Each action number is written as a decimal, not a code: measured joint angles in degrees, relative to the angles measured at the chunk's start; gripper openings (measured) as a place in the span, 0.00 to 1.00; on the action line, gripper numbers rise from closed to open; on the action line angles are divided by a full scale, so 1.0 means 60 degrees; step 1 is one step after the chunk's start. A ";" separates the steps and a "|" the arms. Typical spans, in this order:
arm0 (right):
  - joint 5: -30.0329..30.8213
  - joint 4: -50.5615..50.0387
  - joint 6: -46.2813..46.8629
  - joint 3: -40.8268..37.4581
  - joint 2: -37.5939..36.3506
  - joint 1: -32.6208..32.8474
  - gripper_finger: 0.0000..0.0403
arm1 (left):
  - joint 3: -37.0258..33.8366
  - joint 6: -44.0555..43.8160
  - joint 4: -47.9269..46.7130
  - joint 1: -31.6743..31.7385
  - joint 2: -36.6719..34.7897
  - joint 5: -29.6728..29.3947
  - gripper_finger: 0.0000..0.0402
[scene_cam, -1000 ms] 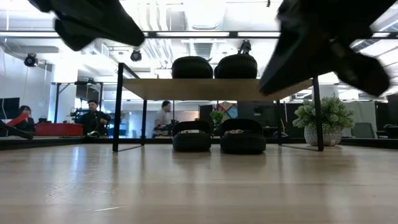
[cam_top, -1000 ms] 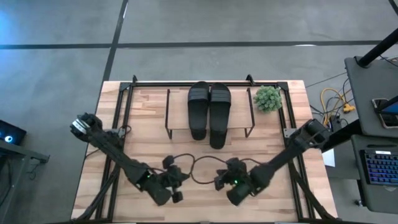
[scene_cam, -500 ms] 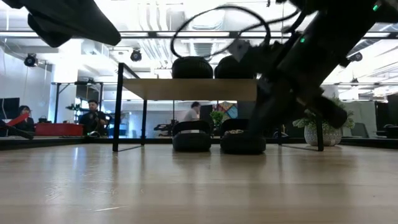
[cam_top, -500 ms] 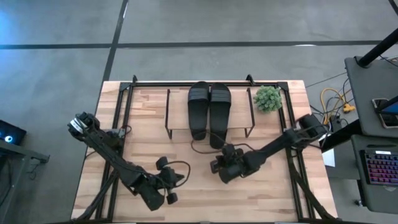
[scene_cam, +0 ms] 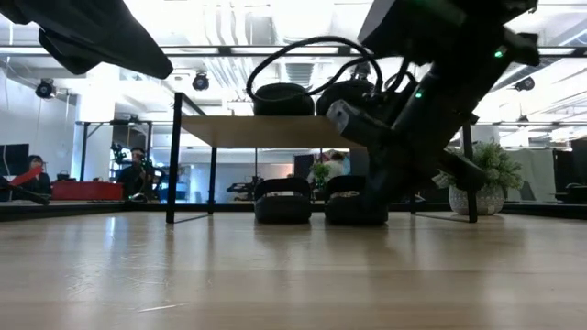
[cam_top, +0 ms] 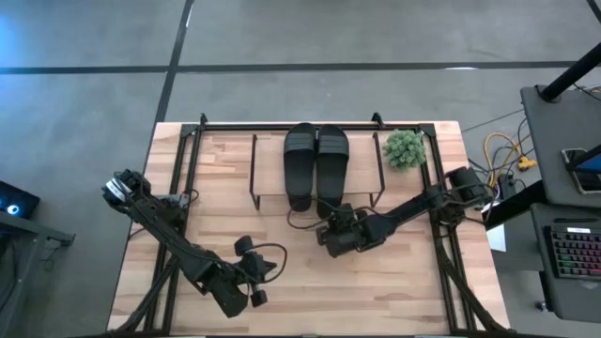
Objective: Pick and place slides into the shelf
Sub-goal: Move the black slides under the shelf, then return to Home Position
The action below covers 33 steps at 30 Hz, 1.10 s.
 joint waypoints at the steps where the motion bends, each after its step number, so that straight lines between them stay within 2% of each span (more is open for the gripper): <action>1: 0.0008 -0.0054 -0.0114 0.0000 0.0000 -0.0091 0.03 | -0.0003 0.0000 -0.0014 0.0000 0.0000 0.0000 0.00; 11: 0.0051 -0.0356 -0.0214 0.0062 0.0000 -0.0462 0.03 | -0.0003 0.0000 -0.0010 0.0007 0.0000 0.0001 0.00; 23: 0.0059 -0.0488 -0.0044 0.1239 -0.0173 0.1359 0.03 | 0.0009 0.0000 0.0155 0.0375 -0.0058 0.0163 0.00; 28: 0.0075 -0.0553 -0.0261 0.1834 -0.0689 0.2516 0.03 | 0.0012 0.0188 0.1126 0.0783 -0.0410 0.0863 0.00; 33: 0.0406 -0.0538 -0.0455 0.2178 -0.1399 0.3494 0.03 | 0.0004 0.1520 0.2953 0.1474 -0.0699 0.2813 0.00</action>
